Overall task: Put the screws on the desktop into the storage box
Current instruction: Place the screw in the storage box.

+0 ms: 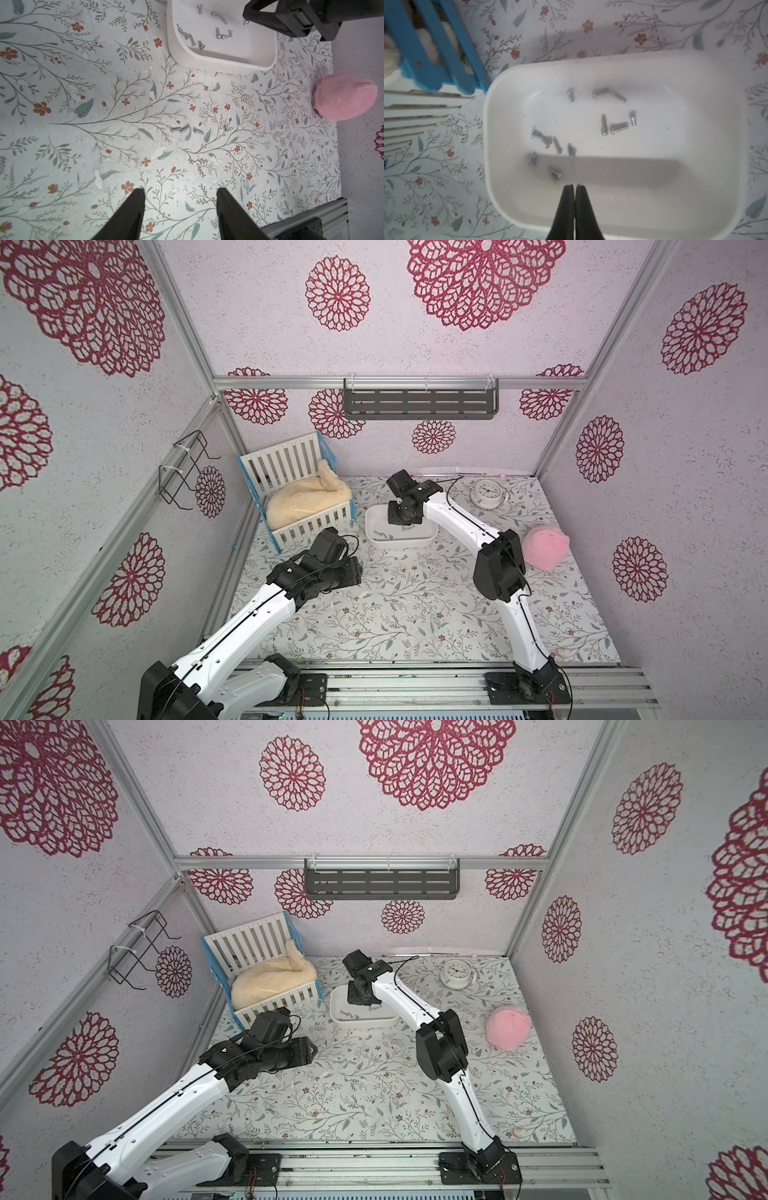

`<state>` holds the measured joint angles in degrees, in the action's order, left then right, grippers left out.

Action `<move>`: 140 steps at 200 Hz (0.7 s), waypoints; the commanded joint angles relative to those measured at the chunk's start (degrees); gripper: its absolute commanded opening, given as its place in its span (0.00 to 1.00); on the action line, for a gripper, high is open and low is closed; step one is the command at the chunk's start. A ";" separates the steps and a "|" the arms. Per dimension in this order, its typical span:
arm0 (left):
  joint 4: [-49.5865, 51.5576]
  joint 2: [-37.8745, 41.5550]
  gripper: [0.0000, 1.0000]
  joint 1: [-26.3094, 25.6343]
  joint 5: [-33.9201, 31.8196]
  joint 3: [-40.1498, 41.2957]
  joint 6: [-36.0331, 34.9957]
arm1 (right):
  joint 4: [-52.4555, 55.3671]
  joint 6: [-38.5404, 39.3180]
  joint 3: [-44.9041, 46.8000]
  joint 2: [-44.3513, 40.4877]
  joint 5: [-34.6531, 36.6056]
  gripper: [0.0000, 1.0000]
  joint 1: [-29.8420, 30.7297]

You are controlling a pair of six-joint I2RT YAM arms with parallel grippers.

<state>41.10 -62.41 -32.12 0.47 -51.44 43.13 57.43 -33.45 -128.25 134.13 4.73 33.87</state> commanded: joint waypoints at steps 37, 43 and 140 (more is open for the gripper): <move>-0.38 0.73 0.61 -0.31 -0.72 0.81 0.02 | 3.67 0.53 -3.14 4.19 4.32 0.00 -4.02; -0.24 0.86 0.61 -0.35 -0.73 0.82 -0.06 | 4.00 0.57 -3.15 4.47 4.83 0.00 -4.44; -0.26 0.25 0.61 -0.31 -0.62 0.73 0.02 | 4.45 -0.23 -4.49 8.23 5.22 0.06 -6.72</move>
<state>41.19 -62.30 -32.12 0.49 -50.92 43.16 61.71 -33.56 -130.56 141.43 9.21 27.53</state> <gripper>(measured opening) 0.607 0.049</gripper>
